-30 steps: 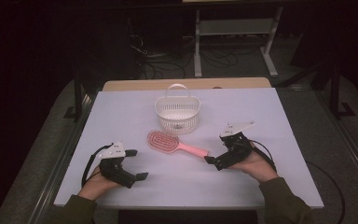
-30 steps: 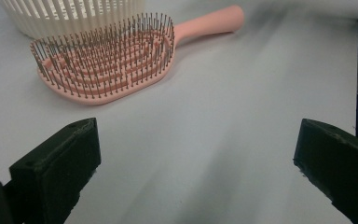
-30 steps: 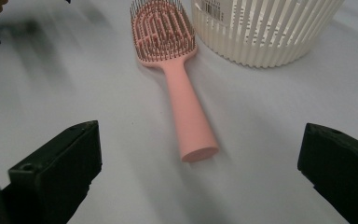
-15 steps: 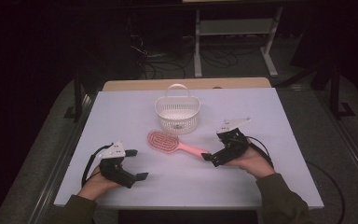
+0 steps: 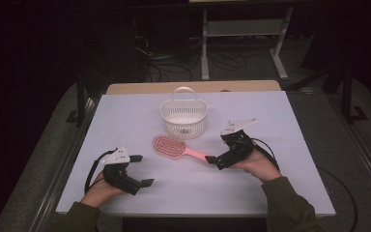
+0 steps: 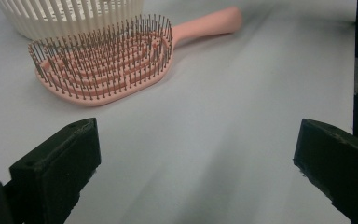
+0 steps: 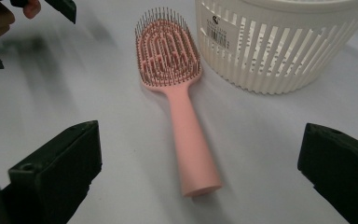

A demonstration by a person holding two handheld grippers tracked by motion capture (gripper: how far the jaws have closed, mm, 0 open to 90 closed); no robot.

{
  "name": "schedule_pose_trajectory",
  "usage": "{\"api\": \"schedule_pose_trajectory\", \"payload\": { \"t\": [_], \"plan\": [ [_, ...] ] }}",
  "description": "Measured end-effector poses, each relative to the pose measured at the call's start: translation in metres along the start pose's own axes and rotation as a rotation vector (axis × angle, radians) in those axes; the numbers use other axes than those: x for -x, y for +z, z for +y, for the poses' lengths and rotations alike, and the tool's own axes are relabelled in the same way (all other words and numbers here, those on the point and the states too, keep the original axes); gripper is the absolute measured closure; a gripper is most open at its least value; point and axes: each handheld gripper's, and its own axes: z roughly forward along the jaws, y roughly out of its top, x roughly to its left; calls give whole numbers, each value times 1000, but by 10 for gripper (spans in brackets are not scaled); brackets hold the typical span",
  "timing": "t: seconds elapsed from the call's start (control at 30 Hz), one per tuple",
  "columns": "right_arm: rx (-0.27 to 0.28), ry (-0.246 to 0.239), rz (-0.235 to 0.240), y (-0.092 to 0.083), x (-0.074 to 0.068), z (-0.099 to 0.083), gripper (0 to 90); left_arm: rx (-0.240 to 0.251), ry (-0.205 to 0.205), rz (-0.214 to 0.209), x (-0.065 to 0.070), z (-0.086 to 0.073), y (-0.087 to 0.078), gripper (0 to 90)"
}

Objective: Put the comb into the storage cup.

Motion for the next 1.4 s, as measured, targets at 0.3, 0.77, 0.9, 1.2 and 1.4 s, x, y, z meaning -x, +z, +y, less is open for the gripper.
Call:
{"api": "schedule_pose_trajectory", "payload": {
  "t": [0.3,0.77,0.9,1.2,1.4],
  "plan": [
    [10,-11,4,2,-1,6,0,-2,0,0,0,0,0,4],
    [22,-14,25,7,0,16,0,-6,16,-10,1,0,1,45],
    [30,-18,28,7,0,20,0,-4,17,-8,2,0,1,37],
    [39,-29,34,12,0,28,0,-5,8,-1,2,0,1,0],
    [41,-36,37,15,0,33,0,-15,16,-8,3,0,3,0]
  ]
}}
